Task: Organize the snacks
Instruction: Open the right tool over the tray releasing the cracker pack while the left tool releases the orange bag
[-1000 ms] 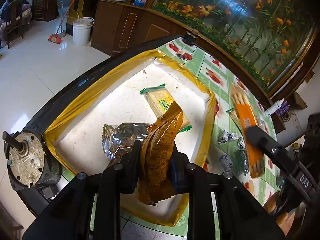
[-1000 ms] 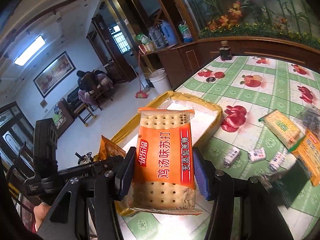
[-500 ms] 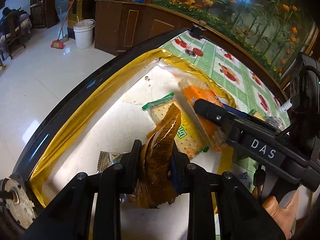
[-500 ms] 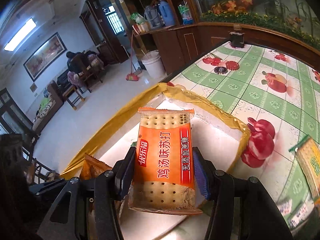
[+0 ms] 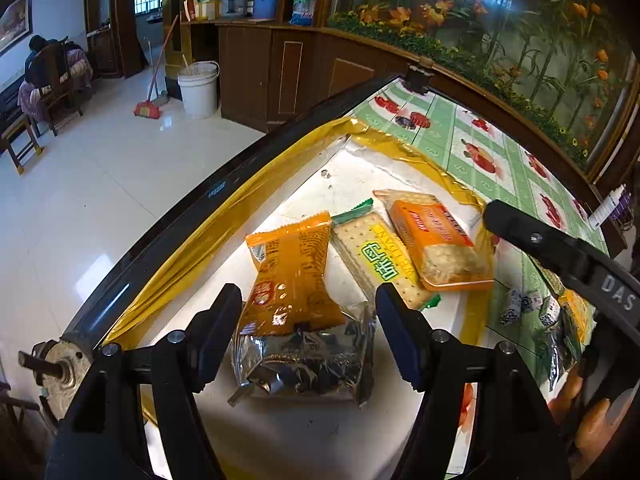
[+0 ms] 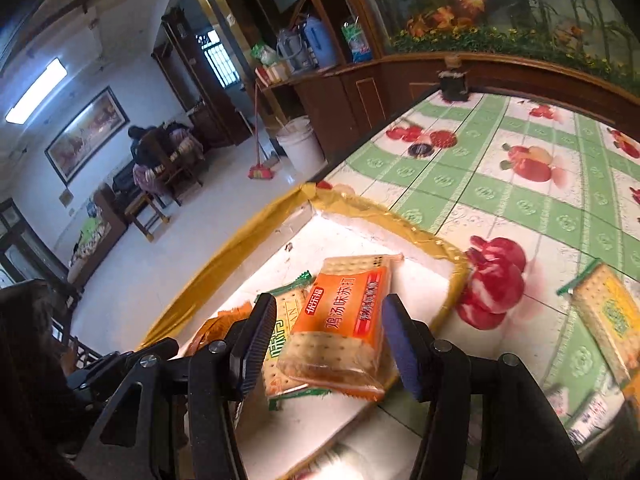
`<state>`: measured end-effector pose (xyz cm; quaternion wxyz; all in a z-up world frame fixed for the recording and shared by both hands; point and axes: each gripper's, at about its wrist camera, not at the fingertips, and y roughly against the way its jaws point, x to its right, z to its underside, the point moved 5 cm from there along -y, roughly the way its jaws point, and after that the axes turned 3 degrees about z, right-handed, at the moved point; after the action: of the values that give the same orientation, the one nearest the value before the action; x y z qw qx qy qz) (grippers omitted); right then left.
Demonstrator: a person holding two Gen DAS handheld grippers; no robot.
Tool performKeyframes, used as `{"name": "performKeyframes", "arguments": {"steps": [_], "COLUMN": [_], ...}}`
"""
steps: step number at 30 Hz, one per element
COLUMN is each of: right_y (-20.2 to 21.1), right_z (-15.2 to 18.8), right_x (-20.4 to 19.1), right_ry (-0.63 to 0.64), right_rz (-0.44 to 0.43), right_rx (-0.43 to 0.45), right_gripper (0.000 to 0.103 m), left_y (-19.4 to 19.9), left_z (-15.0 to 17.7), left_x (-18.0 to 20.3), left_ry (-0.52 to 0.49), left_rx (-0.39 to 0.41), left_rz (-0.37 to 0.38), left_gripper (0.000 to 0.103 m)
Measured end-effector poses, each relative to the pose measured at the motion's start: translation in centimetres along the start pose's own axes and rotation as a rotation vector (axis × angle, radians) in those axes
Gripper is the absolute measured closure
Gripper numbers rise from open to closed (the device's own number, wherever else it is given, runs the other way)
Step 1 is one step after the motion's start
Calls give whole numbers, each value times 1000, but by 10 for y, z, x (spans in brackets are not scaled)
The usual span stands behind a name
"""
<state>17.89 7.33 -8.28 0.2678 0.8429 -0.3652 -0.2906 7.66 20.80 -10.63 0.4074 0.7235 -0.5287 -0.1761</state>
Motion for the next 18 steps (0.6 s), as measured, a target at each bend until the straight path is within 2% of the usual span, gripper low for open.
{"name": "performKeyframes", "arguments": {"steps": [4,6,8,18], "right_y": [36,55,74,151], "right_z": [4,8,13,48], "right_x": [9,13,19,71], "right_ry": [-37,-47,-62,-160], "right_rz": [-11,-11,-6,69], "right_rx": [57,84,110,191], "right_gripper": [44,44,42,39], "left_y": [15,23,28,48], "left_z": [-1,0,1,18], "left_x": [9,15,22,68], "left_ry": [-13,-28,-44,-137], "left_rx": [34,49,64,82], "left_rz": [6,8,13,44], "left_gripper": [33,28,27,27]}}
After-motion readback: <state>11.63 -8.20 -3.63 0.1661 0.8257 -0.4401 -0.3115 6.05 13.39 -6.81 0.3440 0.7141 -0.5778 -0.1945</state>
